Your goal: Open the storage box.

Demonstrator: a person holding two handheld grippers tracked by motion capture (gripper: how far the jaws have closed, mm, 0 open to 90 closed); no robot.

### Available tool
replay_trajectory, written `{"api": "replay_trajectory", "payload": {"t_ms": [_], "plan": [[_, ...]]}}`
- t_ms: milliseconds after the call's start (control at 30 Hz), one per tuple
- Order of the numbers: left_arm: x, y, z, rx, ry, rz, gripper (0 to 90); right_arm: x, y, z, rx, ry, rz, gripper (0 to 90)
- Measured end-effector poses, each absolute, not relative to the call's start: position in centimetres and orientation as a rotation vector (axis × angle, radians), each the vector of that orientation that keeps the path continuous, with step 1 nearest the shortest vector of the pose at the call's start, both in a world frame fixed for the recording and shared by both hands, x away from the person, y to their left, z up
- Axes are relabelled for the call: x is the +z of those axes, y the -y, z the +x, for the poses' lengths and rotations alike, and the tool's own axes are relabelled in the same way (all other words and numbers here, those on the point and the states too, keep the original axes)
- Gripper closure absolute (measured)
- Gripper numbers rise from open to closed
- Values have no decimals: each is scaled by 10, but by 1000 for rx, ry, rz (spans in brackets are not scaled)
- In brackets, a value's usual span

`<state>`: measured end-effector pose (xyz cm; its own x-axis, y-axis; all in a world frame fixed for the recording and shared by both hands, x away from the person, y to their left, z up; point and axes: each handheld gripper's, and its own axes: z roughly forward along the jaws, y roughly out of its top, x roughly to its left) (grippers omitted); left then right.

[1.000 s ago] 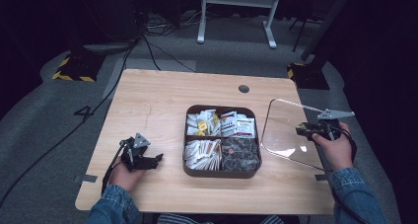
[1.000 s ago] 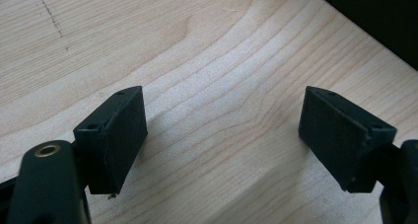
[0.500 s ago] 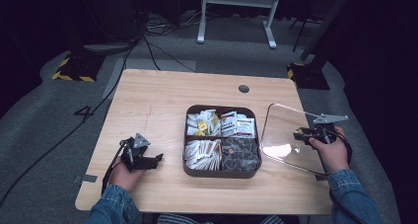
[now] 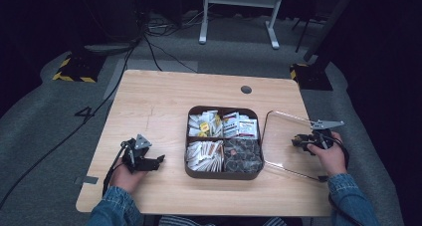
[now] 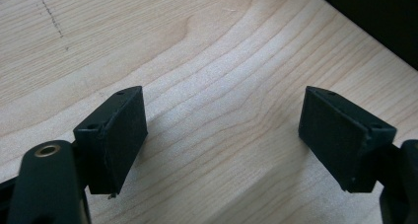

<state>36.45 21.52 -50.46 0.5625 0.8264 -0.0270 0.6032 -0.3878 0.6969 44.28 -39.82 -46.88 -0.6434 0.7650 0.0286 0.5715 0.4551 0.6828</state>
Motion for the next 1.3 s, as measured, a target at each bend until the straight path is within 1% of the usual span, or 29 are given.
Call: {"api": "replay_trajectory", "payload": {"t_ms": [367,533,600,733,800,867,1100,1167,1300], "plan": [[-505,-215,364,428,-1142,2126,189,-481,398,442,973,-2428,1166,587],[-505,-215,364,430,-1142,2125,189,-481,398,442,980,-2425,1172,585],[-505,-215,364,430,-1142,2125,189,-481,398,442,1002,-2418,1189,563],[-505,-215,365,430,-1143,2124,189,-471,400,441,1058,-2365,1199,506],[-505,-215,365,432,-1144,2123,189,-469,400,441,1062,-2357,1200,499],[-505,-215,365,431,-1145,2122,189,-460,401,440,1087,-2321,1201,477],[-505,-215,365,432,-1145,2122,189,-443,399,437,1140,-2266,1205,451],[-505,-215,365,430,-1146,2122,189,-439,398,436,1165,-2250,1228,437],[-505,-215,365,432,-1144,2124,189,-429,393,433,1206,-2249,1306,437]]}}
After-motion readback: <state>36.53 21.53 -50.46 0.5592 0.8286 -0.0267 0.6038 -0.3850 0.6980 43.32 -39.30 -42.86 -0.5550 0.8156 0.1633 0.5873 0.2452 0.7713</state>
